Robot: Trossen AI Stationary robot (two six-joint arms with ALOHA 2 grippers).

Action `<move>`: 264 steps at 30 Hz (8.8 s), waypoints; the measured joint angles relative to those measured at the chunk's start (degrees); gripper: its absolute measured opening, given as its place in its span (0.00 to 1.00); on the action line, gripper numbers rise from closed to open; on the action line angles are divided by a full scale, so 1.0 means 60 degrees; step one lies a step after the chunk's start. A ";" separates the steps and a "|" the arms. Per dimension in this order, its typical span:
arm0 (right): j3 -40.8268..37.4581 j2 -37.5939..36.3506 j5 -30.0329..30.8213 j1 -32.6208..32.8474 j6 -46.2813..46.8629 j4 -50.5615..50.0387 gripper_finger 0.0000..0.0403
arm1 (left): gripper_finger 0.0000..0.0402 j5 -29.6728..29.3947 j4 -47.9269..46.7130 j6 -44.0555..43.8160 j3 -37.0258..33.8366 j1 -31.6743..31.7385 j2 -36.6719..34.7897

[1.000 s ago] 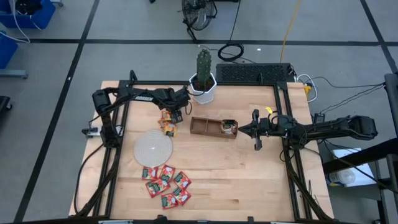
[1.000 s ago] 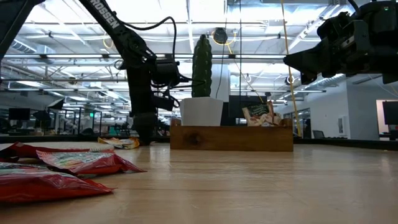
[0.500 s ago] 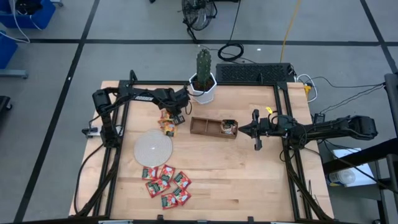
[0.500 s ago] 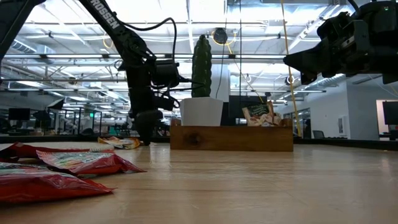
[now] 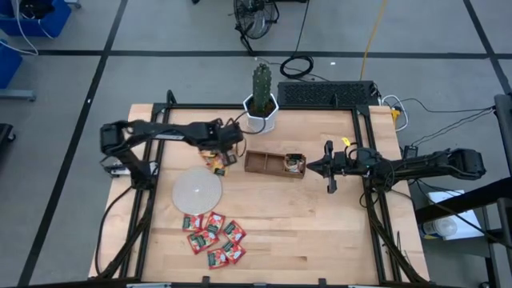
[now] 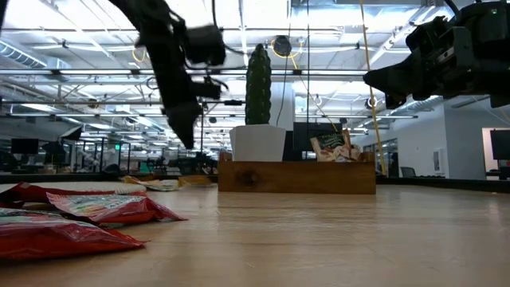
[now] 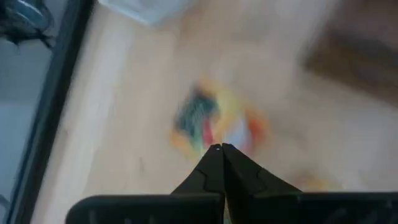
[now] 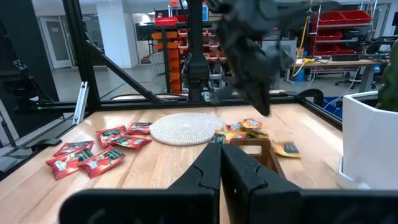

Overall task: Pick & Place Tea
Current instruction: Put the yellow tea bag into the middle section of the wooden organizer

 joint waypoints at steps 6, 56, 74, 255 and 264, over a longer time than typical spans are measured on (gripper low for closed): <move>0.0000 0.0007 0.0000 0.0000 0.0000 -0.0039 0.00 | 0.00 0.0614 0.0445 -0.0293 0.0021 -0.0871 -0.1395; 0.0002 0.0005 0.0000 0.0000 0.0000 -0.0033 0.00 | 0.02 0.0674 0.1279 -0.0191 0.0054 0.0733 0.2621; 0.0004 0.0007 0.0000 0.0000 0.0000 -0.0047 0.00 | 0.02 -0.3760 0.0299 0.0168 0.0432 -0.2774 0.0560; 0.0004 0.0074 -0.0002 0.0000 0.0002 -0.0282 0.00 | 0.00 0.3819 0.1661 0.0914 0.4146 -0.1882 0.5084; 0.0001 0.0076 -0.0003 0.0003 0.0000 -0.0268 0.00 | 0.00 0.1571 0.1216 0.0690 0.4245 -0.2088 0.5009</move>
